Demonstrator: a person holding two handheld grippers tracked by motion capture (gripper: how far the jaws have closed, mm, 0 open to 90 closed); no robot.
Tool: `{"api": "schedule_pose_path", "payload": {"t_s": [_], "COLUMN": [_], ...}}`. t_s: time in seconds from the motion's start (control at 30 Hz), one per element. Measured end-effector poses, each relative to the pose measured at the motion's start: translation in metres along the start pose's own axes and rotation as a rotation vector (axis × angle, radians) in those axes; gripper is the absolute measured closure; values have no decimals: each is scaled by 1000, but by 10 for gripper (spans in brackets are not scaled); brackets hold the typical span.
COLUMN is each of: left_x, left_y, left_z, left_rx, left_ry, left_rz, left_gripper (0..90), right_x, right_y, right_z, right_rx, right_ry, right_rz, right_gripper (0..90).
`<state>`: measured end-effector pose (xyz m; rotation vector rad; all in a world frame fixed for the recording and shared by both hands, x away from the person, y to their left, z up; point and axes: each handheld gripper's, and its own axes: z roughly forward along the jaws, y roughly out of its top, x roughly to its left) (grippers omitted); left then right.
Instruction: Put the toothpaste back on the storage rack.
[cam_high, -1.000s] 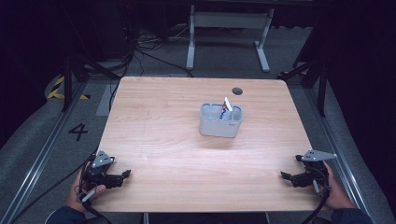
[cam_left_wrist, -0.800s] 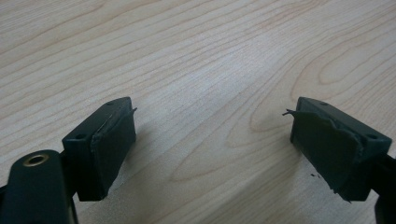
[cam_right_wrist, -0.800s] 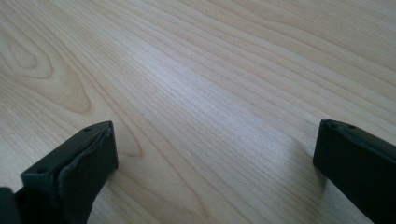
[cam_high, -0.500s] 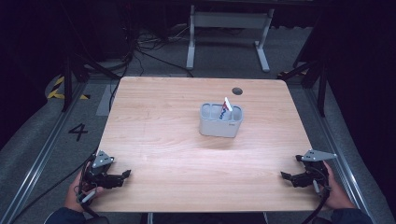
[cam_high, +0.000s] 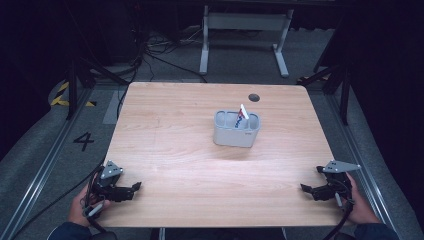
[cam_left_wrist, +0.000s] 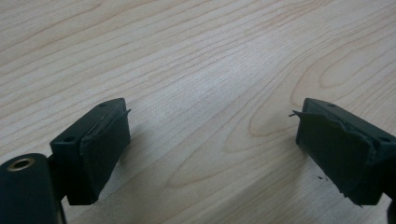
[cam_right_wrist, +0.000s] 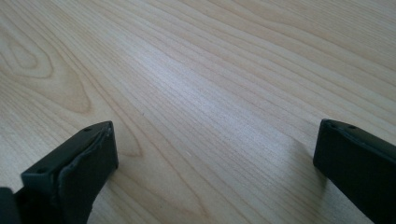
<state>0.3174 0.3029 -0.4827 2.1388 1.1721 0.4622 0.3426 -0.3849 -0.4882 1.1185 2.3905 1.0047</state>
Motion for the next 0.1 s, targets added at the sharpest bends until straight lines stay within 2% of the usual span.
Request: {"api": "schedule_pose_path", "payload": {"t_s": [0.1], "left_x": [0], "left_y": [3], "left_z": [3], "left_rx": [20], "left_ry": [-14], "left_rz": [6], "left_gripper": [45], "right_x": [0], "right_y": [0], "right_z": [0], "right_rx": [0], "right_ry": [0], "right_rz": [0], "right_gripper": [1]}}
